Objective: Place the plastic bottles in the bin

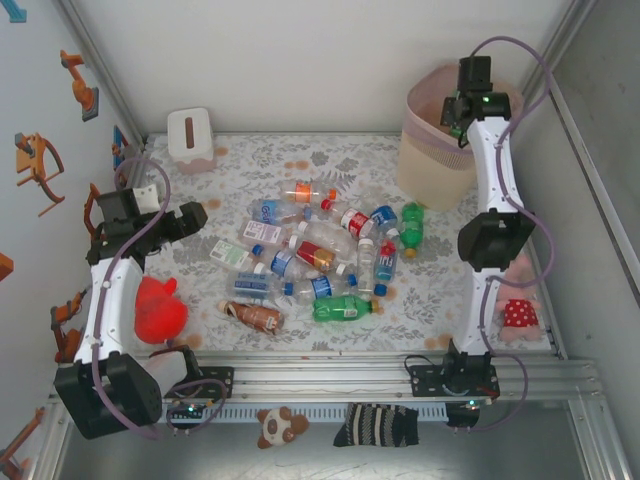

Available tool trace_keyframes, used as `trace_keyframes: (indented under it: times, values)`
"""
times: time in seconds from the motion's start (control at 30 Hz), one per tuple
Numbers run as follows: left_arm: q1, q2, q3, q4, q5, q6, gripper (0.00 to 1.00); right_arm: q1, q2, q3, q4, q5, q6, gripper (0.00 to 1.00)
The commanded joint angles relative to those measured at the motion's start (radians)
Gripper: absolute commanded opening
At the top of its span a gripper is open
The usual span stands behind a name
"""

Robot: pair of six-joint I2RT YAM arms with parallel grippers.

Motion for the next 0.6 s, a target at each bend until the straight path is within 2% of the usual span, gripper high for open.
trace_keyframes:
  times: [0.0, 0.27, 0.4, 0.57]
  values:
    - [0.007, 0.007, -0.004, 0.008, 0.011, -0.004, 0.98, -0.016, 0.018, 0.038, -0.112, -0.04, -0.029, 0.54]
    - [0.007, 0.026, 0.004, 0.008, 0.022, -0.005, 0.98, -0.025, 0.056, 0.032, -0.16, -0.05, -0.058, 0.61]
    - [0.007, 0.028, 0.003, 0.008, 0.023, -0.006, 0.98, -0.025, 0.044, 0.039, -0.157, -0.063, -0.041, 0.69]
    - [0.007, 0.019, 0.001, 0.004, 0.017, -0.004, 0.98, -0.025, 0.002, 0.043, -0.148, -0.074, -0.022, 0.71]
